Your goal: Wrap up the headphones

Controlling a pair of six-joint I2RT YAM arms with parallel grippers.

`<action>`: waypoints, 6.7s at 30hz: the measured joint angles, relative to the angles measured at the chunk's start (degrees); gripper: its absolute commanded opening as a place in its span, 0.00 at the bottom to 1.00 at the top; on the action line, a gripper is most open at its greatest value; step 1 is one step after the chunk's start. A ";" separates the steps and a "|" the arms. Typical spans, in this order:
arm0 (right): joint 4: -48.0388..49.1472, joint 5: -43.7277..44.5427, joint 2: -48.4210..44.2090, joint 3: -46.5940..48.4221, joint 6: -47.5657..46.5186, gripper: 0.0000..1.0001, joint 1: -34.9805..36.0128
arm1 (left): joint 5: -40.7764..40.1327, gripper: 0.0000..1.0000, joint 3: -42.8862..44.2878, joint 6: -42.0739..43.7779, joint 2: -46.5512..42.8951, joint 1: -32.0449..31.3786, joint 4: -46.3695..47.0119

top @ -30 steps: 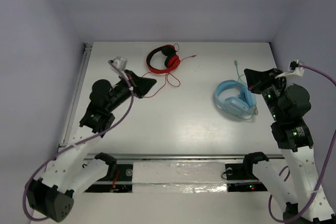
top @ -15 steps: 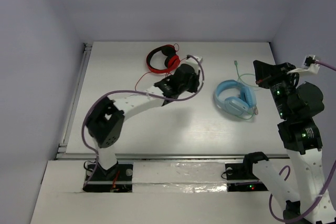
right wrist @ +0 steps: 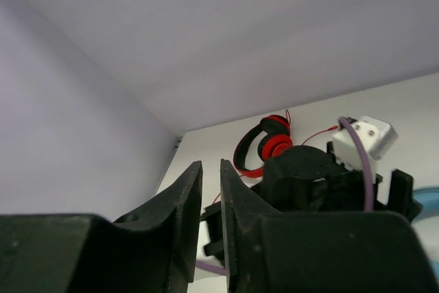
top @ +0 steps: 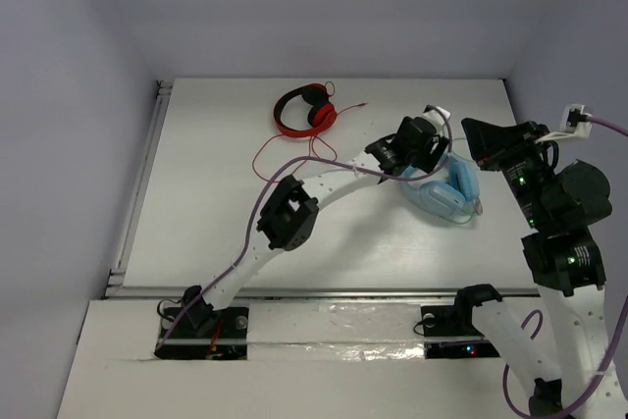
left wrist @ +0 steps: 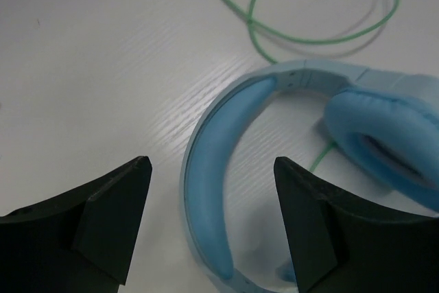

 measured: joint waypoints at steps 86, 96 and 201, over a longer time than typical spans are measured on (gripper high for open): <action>8.76 -21.84 6.10 -3.61 -11.63 0.57 0.00 | 17.64 0.00 -43.89 -6.01 -59.36 21.99 -3.78; 22.73 -32.85 3.89 -12.94 -12.00 0.67 0.00 | 22.36 0.00 -29.20 -5.62 -60.39 28.11 -18.95; 9.14 5.11 21.90 -19.98 -2.12 0.00 41.40 | -6.27 0.00 -81.13 -22.45 -82.82 31.21 15.28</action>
